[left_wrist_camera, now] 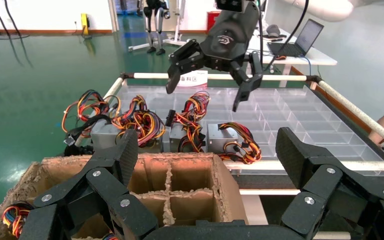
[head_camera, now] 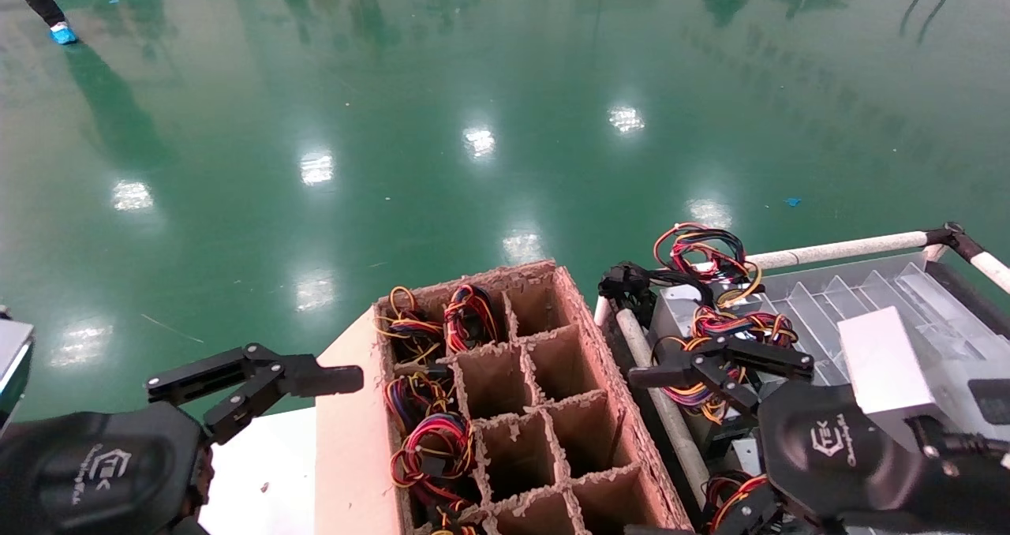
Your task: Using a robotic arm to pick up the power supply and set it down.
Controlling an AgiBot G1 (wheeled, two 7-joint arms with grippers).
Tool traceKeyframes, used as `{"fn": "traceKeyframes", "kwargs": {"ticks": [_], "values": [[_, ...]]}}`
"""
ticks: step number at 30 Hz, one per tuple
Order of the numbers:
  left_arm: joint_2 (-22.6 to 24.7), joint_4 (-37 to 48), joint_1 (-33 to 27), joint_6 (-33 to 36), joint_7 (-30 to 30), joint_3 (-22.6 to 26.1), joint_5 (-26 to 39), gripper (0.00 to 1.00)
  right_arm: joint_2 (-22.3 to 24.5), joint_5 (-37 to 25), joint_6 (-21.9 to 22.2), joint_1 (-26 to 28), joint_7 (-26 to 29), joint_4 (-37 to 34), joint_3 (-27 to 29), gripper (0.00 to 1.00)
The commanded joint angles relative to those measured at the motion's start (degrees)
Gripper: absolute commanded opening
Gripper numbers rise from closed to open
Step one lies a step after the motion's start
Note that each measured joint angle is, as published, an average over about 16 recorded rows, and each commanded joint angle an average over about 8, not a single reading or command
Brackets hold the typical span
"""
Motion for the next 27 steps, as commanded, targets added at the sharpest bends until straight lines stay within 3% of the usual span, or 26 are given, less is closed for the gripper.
{"fn": "traceKeyframes", "kwargs": {"ticks": [1,15,27], "values": [[0.0,0.0,0.0,0.0,0.0,0.0,0.0,1.00,-0.5,1.0,0.0,-1.7,0.2,0.4,1.5,1.00],[0.0,0.0,0.0,0.0,0.0,0.0,0.0,1.00,-3.9,7.6,0.2,-13.4,1.3,3.3,12.0,1.00],[0.0,0.0,0.0,0.0,0.0,0.0,0.0,1.00,-4.3,8.3,0.2,-14.8,1.4,3.6,13.3,1.00]]}}
